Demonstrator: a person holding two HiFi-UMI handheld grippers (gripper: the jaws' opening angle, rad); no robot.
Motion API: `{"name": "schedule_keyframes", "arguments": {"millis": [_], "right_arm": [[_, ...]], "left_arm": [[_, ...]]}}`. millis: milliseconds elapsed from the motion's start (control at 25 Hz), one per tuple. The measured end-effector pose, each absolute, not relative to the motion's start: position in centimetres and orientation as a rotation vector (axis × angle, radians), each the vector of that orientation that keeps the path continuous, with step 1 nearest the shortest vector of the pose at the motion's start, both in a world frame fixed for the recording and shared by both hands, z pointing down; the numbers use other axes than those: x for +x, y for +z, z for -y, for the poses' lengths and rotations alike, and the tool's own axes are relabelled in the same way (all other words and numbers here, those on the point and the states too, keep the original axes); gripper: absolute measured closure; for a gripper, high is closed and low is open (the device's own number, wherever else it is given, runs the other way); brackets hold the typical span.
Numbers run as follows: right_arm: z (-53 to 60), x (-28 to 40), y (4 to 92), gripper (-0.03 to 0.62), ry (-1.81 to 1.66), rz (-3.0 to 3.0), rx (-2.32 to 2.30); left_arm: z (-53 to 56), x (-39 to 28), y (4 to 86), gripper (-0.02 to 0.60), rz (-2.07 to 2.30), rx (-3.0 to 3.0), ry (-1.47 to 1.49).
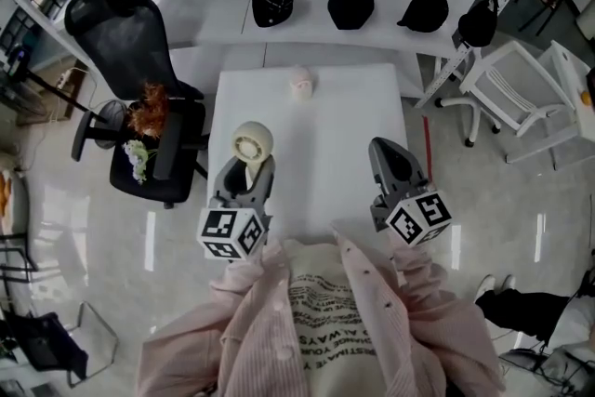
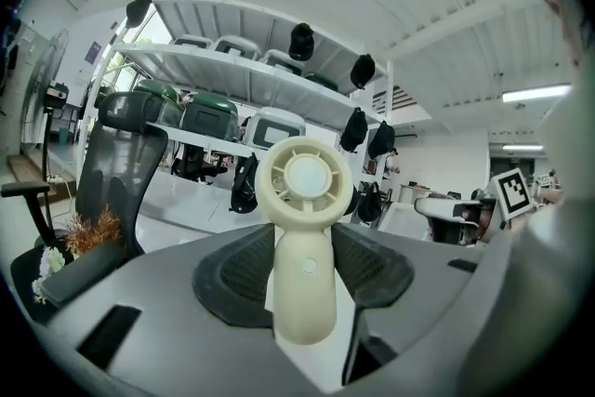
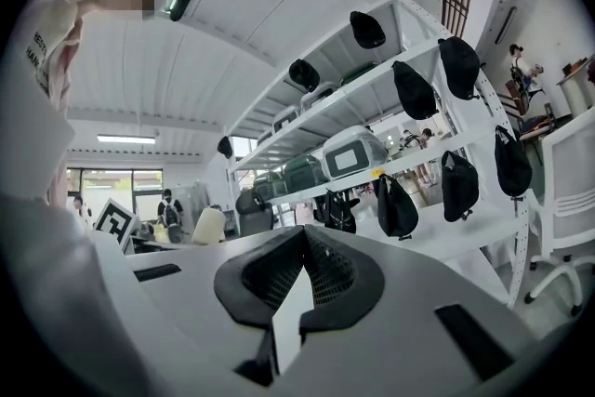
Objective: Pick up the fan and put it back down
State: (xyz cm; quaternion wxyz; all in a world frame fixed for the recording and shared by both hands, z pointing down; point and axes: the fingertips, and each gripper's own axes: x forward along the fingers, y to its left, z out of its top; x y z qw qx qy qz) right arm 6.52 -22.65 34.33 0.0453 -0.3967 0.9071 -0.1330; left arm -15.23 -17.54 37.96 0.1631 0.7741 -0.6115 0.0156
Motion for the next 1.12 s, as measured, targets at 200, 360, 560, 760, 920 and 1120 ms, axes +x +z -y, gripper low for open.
{"name": "schedule_keyframes", "arguments": {"millis": [200, 360, 560, 760, 920, 1120], "right_arm": [[22.9, 7.1, 33.5, 0.594, -0.379, -2.747, -1.224], [23.0, 7.3, 33.2, 0.594, -0.36, -2.738, -1.222], [22.9, 7.4, 33.2, 0.594, -0.355, -2.747, -1.227], [23.1, 7.6, 33.7, 0.594, -0.37, -2.743, -1.228], [23.2, 8.0, 34.4, 0.594, -0.409, -2.735, -1.236], [23.3, 8.5, 34.9, 0.594, -0.418, -2.753, -1.254]], "left_arm": [[17.2, -15.9, 35.6, 0.397, 1.788, 2.242, 0.005], [16.9, -16.3, 34.5, 0.397, 1.819, 2.26, -0.008], [16.8, -16.3, 34.5, 0.397, 1.822, 2.256, -0.006], [17.2, -16.0, 35.7, 0.397, 1.806, 2.237, 0.052], [17.4, -15.3, 37.2, 0.397, 1.766, 2.219, 0.083], [17.6, -14.2, 39.6, 0.397, 1.701, 2.183, 0.125]]}}
